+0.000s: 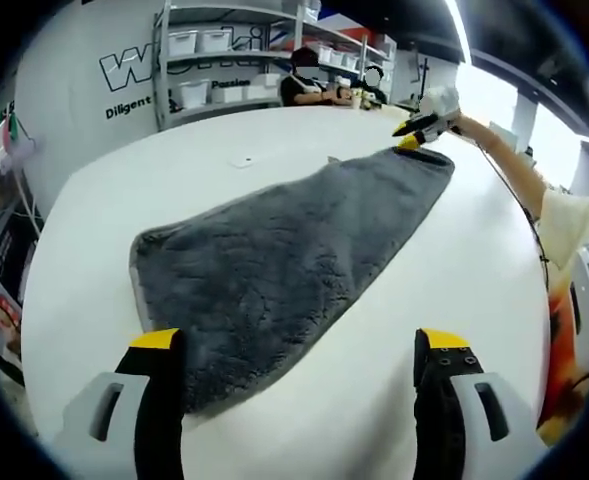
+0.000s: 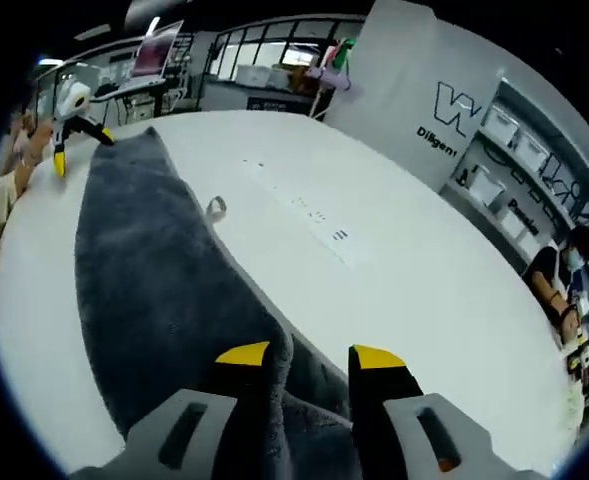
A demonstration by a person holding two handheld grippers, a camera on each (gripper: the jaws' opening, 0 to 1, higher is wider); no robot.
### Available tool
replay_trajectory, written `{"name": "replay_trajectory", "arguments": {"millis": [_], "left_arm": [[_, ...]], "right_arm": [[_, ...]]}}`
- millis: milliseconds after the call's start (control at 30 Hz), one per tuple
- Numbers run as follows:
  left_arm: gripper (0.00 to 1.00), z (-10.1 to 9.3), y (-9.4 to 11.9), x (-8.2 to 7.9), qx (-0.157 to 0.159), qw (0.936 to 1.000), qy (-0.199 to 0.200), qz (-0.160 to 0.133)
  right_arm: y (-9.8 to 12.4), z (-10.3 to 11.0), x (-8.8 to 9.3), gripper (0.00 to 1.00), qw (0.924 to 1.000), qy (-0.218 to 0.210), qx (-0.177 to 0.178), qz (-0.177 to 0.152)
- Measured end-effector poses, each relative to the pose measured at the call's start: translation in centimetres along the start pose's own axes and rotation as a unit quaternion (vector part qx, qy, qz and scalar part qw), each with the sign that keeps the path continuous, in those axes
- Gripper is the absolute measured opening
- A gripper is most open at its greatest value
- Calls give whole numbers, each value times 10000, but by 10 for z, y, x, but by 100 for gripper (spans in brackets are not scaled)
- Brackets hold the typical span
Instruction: Fold the towel on the table until its edges align and the towel forms a compact rectangular stack.
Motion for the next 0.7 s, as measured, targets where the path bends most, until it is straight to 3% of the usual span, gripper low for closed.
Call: {"name": "replay_trajectory", "arguments": {"millis": [200,267,367,567,700], "left_arm": [[93,1,0,-1,2,10000,7,-6],[93,2,0,-1,4,10000,14,-8],[93,1,-1,0,8,10000,17,2],[93,0,-1,0,18,10000,29,-6],[93,0,-1,1,13,10000,38,13]], "right_arm": [[34,-43,25,25,9944,-326,986,208],[37,-49,29,24,9927,-358,1119,262],[50,-70,50,21,9843,-553,1610,466],[50,-79,83,17,9802,-1099,1519,633],[45,-67,93,14,9783,-1372,1402,663]]}}
Point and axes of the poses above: the point that each gripper's makers call its tool centre point, and the gripper's own axes: y roughly backward along the fingers, z roughly to its left, x roughly out of its underside, the point moved 5 cm from there along y, roughly backward along the fingers, and after that the axes turned 11 degrees about -z, right-handed, at the moved point
